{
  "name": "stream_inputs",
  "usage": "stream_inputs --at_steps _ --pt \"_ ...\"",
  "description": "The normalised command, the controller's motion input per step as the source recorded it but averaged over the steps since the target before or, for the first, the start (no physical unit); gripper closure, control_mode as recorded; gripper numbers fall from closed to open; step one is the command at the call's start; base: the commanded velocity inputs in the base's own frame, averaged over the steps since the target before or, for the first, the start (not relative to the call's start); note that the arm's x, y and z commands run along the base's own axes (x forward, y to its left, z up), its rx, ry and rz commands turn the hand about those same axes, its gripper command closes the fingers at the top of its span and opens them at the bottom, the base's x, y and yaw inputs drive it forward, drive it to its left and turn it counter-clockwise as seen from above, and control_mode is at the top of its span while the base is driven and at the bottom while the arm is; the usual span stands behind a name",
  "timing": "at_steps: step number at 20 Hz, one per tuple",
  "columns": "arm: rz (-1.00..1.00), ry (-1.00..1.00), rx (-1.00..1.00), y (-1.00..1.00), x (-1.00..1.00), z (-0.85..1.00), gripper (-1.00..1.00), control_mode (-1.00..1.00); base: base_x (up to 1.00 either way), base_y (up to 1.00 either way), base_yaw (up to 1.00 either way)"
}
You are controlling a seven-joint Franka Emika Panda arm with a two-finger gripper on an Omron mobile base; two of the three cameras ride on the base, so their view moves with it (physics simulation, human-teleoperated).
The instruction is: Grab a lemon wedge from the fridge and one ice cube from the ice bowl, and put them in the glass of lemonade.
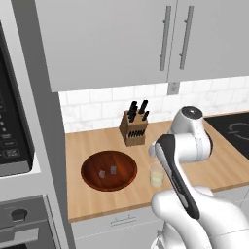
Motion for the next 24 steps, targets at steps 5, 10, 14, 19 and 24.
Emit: stream_inputs --at_steps 5,10,14,19,24 --pt "0.00 0.14 0.00 0.00 0.04 0.00 1.00 -1.00 0.00 0.00 0.00" --pt "0.00 0.01 0.00 0.00 0.15 0.00 1.00 -1.00 0.00 0.00 0.00" --pt "0.00 0.05 0.00 0.00 0.36 -0.01 1.00 -1.00 0.00 0.00 0.00" --pt "0.00 0.02 0.00 0.00 0.12 -0.18 1.00 -1.00 0.00 0.00 0.00" --pt "0.00 0.00 0.00 0.00 0.00 -0.24 1.00 -1.00 0.00 0.00 0.00"
